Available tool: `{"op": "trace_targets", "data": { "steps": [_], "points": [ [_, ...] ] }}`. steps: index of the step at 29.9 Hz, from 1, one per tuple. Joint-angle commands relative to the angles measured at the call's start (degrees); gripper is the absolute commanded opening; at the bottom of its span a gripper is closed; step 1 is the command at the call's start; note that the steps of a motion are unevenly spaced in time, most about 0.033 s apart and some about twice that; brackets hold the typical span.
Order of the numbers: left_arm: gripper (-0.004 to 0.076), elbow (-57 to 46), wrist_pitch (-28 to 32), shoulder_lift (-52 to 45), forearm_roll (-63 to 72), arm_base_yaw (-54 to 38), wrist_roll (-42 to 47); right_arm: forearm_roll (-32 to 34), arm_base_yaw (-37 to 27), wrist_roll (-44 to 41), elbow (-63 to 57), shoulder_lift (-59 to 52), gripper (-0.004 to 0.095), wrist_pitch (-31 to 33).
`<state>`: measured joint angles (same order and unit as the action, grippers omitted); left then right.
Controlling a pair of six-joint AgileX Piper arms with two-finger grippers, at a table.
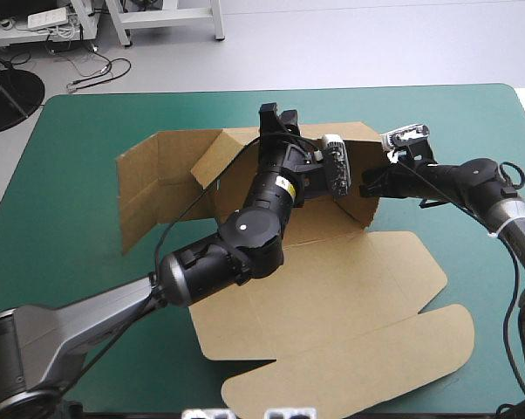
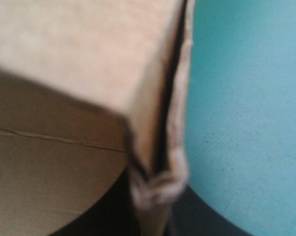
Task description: Fold the box
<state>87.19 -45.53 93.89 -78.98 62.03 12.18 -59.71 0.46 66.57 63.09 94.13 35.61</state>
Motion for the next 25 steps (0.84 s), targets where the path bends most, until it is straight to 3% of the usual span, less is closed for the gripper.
{"op": "trace_targets", "data": {
  "steps": [1, 10, 13, 19, 25],
  "points": [
    [0.0315, 1.7, -2.5, -7.7, -3.7, 1.9, 1.0, 2.0, 0.2, -2.9, 1.0, -2.1, 0.0, 0.5],
    [0.0145, 1.7, -5.4, -12.9, 0.9, 1.4, 1.0, 4.1, 0.2, -7.0, 1.0, -3.9, 0.0, -0.5],
    [-0.0013, 2.2, -5.4, -13.7, 0.3, -1.9, 2.6, 7.0, 0.2, -10.7, 1.0, -5.4, 0.0, 0.0],
    [0.0001, 5.7, -4.8, -14.0, 11.8, -16.1, 2.2, 17.3, 0.2, -21.4, 1.0, -10.8, 0.0, 3.4],
    [0.0001, 7.4, -4.9, -14.4, 28.0, -34.1, 1.9, 26.4, 0.8, -34.1, 3.5, -13.8, 0.0002, 15.2]
  ]
}}
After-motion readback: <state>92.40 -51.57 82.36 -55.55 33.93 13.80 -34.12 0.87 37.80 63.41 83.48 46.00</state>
